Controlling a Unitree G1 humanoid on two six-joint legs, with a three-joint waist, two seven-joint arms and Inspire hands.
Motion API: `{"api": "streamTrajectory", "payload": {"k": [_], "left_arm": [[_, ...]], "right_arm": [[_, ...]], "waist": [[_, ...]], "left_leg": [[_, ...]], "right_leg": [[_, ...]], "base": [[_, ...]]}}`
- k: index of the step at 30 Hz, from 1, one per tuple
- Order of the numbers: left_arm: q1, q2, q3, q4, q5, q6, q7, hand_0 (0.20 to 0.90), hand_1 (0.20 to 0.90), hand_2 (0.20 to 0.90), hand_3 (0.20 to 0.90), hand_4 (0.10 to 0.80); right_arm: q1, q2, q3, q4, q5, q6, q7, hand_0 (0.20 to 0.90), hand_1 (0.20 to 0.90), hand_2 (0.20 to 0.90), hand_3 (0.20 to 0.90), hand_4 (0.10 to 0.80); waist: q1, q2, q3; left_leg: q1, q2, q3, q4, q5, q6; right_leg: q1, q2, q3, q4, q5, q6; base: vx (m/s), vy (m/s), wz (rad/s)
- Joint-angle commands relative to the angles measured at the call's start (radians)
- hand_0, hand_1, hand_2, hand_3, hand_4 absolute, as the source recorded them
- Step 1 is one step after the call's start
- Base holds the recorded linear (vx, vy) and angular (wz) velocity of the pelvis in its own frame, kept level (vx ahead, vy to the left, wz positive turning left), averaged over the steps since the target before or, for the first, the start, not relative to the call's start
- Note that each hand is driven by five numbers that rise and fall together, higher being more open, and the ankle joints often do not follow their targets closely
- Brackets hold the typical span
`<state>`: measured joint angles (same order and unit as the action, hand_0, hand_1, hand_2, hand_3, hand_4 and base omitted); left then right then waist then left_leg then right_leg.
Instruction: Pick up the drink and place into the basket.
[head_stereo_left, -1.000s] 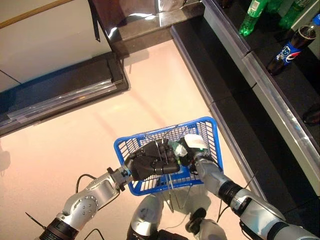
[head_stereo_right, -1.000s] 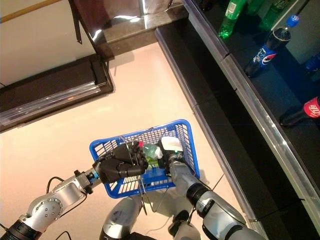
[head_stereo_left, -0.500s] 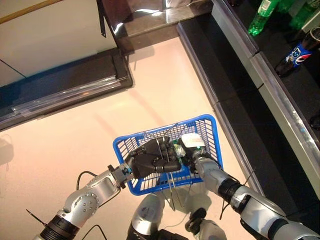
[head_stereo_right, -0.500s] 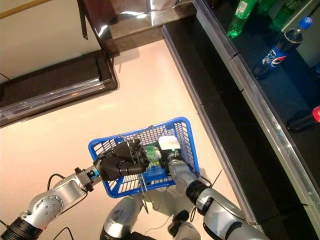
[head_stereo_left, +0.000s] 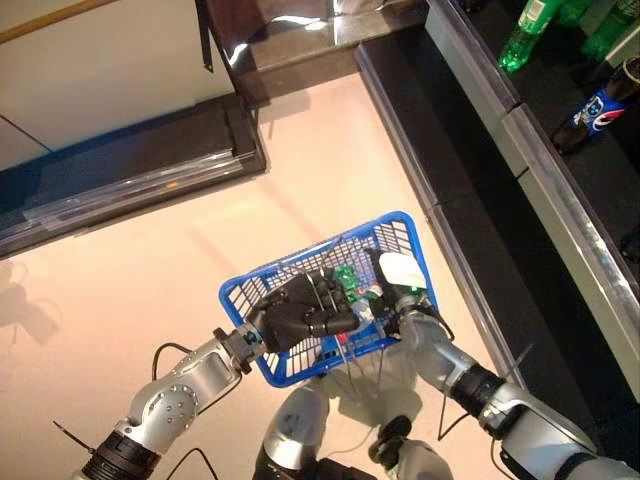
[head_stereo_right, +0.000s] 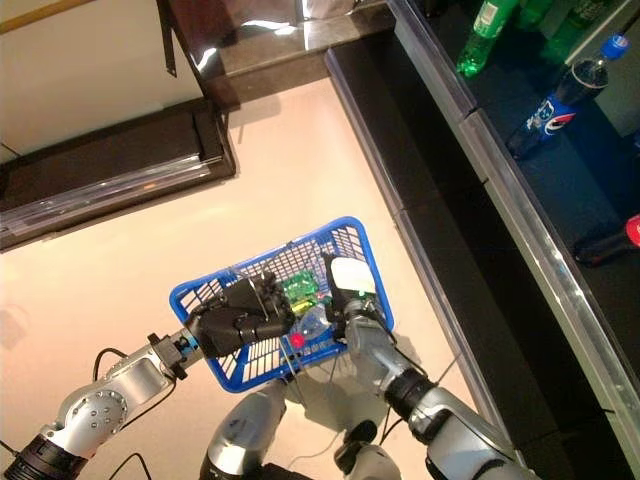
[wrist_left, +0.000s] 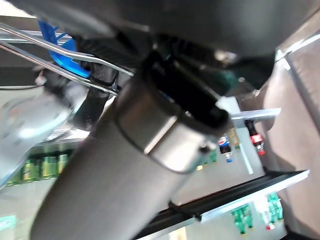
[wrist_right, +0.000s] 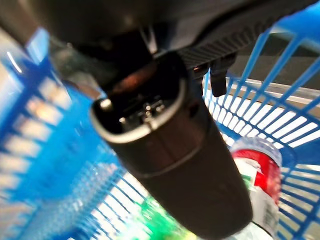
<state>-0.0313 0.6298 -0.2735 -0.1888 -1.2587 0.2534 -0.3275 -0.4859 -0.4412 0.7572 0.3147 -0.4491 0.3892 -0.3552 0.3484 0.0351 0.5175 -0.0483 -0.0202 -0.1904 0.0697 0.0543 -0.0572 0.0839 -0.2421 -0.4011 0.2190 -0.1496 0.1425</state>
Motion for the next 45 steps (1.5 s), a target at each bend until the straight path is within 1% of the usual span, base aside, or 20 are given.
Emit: {"api": "streamTrajectory", "payload": {"k": [1,4,8,9,10,14,17,19,22,23,26,27,28,30,32,33,34,36,41,45], "left_arm": [[-0.059,-0.156,0.179,-0.329,-0.160,-0.282,-0.116,0.300,0.300,0.300,0.200,0.100],[0.018,-0.188,0.229,-0.276,-0.072,-0.339,-0.085,0.300,0.300,0.300,0.200,0.100],[0.128,-0.235,0.278,-0.204,0.023,-0.401,-0.014,0.300,0.300,0.300,0.200,0.100],[0.133,-0.238,0.280,-0.196,0.027,-0.402,-0.002,0.300,0.300,0.300,0.200,0.100],[0.174,-0.257,0.298,-0.148,0.075,-0.442,0.007,0.300,0.300,0.300,0.200,0.100],[0.261,-0.278,0.317,0.022,0.157,-0.565,0.078,0.300,0.300,0.300,0.200,0.100],[0.307,-0.298,0.330,0.116,0.159,-0.584,0.114,0.300,0.300,0.300,0.200,0.100],[0.329,-0.309,0.328,0.179,0.167,-0.588,0.125,0.300,0.300,0.300,0.200,0.100],[0.343,-0.312,0.308,0.262,0.208,-0.576,0.156,0.300,0.300,0.300,0.200,0.100],[0.337,-0.306,0.294,0.316,0.251,-0.557,0.181,0.300,0.300,0.300,0.200,0.100],[0.303,-0.320,0.273,0.505,0.276,-0.545,0.163,0.300,0.300,0.300,0.200,0.100],[0.300,-0.322,0.273,0.521,0.293,-0.540,0.167,0.300,0.300,0.300,0.200,0.100],[0.276,-0.336,0.261,0.636,0.355,-0.544,0.160,0.300,0.300,0.300,0.200,0.100],[0.241,-0.359,0.249,0.792,0.380,-0.523,0.172,0.300,0.300,0.300,0.200,0.100],[0.215,-0.375,0.252,0.894,0.406,-0.512,0.180,0.300,0.300,0.300,0.200,0.100],[0.173,-0.389,0.254,1.041,0.472,-0.508,0.192,0.300,0.300,0.300,0.200,0.100],[0.166,-0.391,0.253,1.065,0.490,-0.502,0.202,0.300,0.300,0.300,0.200,0.100],[0.138,-0.399,0.254,1.202,0.534,-0.491,0.216,0.300,0.300,0.300,0.200,0.100],[0.123,-0.409,0.276,1.329,0.533,-0.501,0.216,0.300,0.300,0.300,0.200,0.100],[0.113,-0.421,0.270,1.347,0.554,-0.519,0.211,0.300,0.300,0.300,0.200,0.100]], "right_arm": [[0.045,-0.132,-0.048,-0.145,-0.062,-0.013,-0.068,0.900,0.900,0.900,0.900,0.800],[0.179,-0.206,-0.168,-0.359,-0.047,-0.052,-0.033,0.900,0.900,0.900,0.900,0.800],[0.369,-0.231,-0.347,-0.560,0.158,-0.201,-0.039,0.900,0.900,0.900,0.900,0.800],[0.381,-0.230,-0.359,-0.569,0.189,-0.217,-0.044,0.900,0.900,0.900,0.900,0.800],[0.447,-0.215,-0.414,-0.597,0.257,-0.298,-0.036,0.900,0.900,0.900,0.900,0.800],[0.598,-0.146,-0.530,-0.598,0.430,-0.474,-0.074,0.900,0.900,0.900,0.900,0.800],[0.684,-0.100,-0.593,-0.544,0.540,-0.528,-0.066,0.900,0.900,0.900,0.900,0.800],[0.727,-0.072,-0.622,-0.480,0.540,-0.559,-0.070,0.900,0.900,0.900,0.900,0.800],[0.753,-0.058,-0.629,-0.381,0.529,-0.546,-0.086,0.900,0.900,0.900,0.900,0.800],[0.751,-0.050,-0.622,-0.320,0.566,-0.511,-0.092,0.900,0.900,0.900,0.900,0.800],[0.740,0.015,-0.597,-0.092,0.663,-0.517,-0.069,0.900,0.900,0.900,0.900,0.800],[0.738,0.023,-0.596,-0.071,0.681,-0.503,-0.061,0.900,0.900,0.900,0.900,0.800],[0.720,0.072,-0.590,0.066,0.749,-0.492,-0.029,0.900,0.900,0.900,0.900,0.800],[0.689,0.127,-0.592,0.252,0.764,-0.489,-0.011,0.900,0.900,0.900,0.900,0.800],[0.660,0.152,-0.595,0.385,0.782,-0.481,0.015,0.900,0.900,0.900,0.900,0.800],[0.617,0.181,-0.604,0.573,0.803,-0.493,0.029,0.900,0.900,0.900,0.900,0.800],[0.608,0.185,-0.606,0.600,0.806,-0.482,0.030,0.900,0.900,0.900,0.900,0.800],[0.582,0.205,-0.617,0.781,0.774,-0.468,0.079,0.900,0.900,0.900,0.900,0.800],[0.577,0.218,-0.647,0.951,0.789,-0.355,0.152,0.900,0.900,0.900,0.900,0.800],[0.570,0.221,-0.684,1.001,0.825,-0.344,0.180,0.900,0.900,0.900,0.900,0.800]], "waist": [[-0.069,-0.009,-0.205],[-0.107,-0.021,-0.223],[-0.154,-0.032,-0.244],[-0.156,-0.032,-0.246],[-0.176,-0.037,-0.255],[-0.223,-0.047,-0.281],[-0.251,-0.052,-0.302],[-0.265,-0.055,-0.313],[-0.280,-0.058,-0.329],[-0.285,-0.060,-0.335],[-0.297,-0.062,-0.354],[-0.297,-0.063,-0.355],[-0.301,-0.063,-0.362],[-0.302,-0.062,-0.372],[-0.301,-0.061,-0.375],[-0.297,-0.059,-0.384],[-0.297,-0.058,-0.385],[-0.296,-0.056,-0.397],[-0.301,-0.052,-0.412],[-0.305,-0.050,-0.418]], "left_leg": [[0.039,0.025,0.026,0.029,-0.046,0.005],[0.067,0.039,0.051,0.014,-0.051,0.002],[0.097,0.056,0.091,-0.010,-0.053,0.001],[0.099,0.057,0.094,-0.012,-0.052,0.001],[0.111,0.064,0.112,-0.023,-0.054,-0.001],[0.136,0.080,0.167,-0.049,-0.057,-0.005],[0.148,0.090,0.200,-0.063,-0.060,-0.006],[0.155,0.096,0.220,-0.070,-0.061,-0.007],[0.168,0.105,0.245,-0.084,-0.062,-0.010],[0.173,0.109,0.255,-0.095,-0.058,-0.013],[0.184,0.115,0.277,-0.115,-0.053,-0.018],[0.185,0.116,0.279,-0.117,-0.052,-0.019],[0.190,0.120,0.289,-0.128,-0.049,-0.021],[0.195,0.123,0.302,-0.135,-0.047,-0.024],[0.199,0.123,0.306,-0.139,-0.047,-0.025],[0.202,0.123,0.311,-0.147,-0.048,-0.024],[0.203,0.123,0.312,-0.149,-0.048,-0.024],[0.204,0.122,0.318,-0.157,-0.048,-0.026],[0.202,0.117,0.322,-0.157,-0.058,-0.023],[0.204,0.115,0.328,-0.157,-0.063,-0.020]], "right_leg": [[-0.019,0.033,0.048,-0.013,0.080,-0.038],[-0.006,0.042,0.075,-0.025,0.078,-0.035],[0.002,0.052,0.115,-0.047,0.086,-0.029],[0.002,0.053,0.118,-0.049,0.087,-0.028],[0.006,0.056,0.133,-0.060,0.089,-0.027],[0.011,0.061,0.173,-0.090,0.101,-0.018],[0.011,0.062,0.196,-0.112,0.109,-0.013],[0.015,0.063,0.209,-0.129,0.117,-0.009],[0.024,0.064,0.218,-0.154,0.129,-0.005],[0.028,0.065,0.221,-0.168,0.136,-0.003],[0.039,0.065,0.223,-0.202,0.156,0.000],[0.040,0.065,0.223,-0.205,0.157,0.000],[0.045,0.064,0.221,-0.219,0.166,0.001],[0.051,0.065,0.216,-0.234,0.176,0.001],[0.056,0.065,0.214,-0.243,0.180,0.002],[0.060,0.065,0.208,-0.254,0.185,0.004],[0.061,0.066,0.206,-0.256,0.186,0.004],[0.064,0.068,0.203,-0.268,0.190,0.005],[0.067,0.070,0.197,-0.276,0.189,0.005],[0.065,0.070,0.201,-0.274,0.184,0.003]], "base": [[0.080,0.024,-0.18],[0.089,0.030,-0.25],[0.048,0.022,-0.23],[0.018,0.012,-0.31],[0.014,0.012,-0.35],[0.010,0.018,-0.31],[0.001,0.017,-0.22],[0.004,0.004,-0.27],[0.004,-0.007,-0.13],[-0.011,-0.023,-0.14],[-0.001,-0.022,-0.08],[0.014,-0.021,-0.10],[0.014,-0.018,-0.05],[0.010,-0.008,0.02],[0.015,-0.002,-0.02],[0.028,-0.001,-0.04],[0.027,0.002,-0.05],[0.026,0.007,-0.06],[0.010,0.031,-0.13],[0.005,0.023,-0.04]]}}
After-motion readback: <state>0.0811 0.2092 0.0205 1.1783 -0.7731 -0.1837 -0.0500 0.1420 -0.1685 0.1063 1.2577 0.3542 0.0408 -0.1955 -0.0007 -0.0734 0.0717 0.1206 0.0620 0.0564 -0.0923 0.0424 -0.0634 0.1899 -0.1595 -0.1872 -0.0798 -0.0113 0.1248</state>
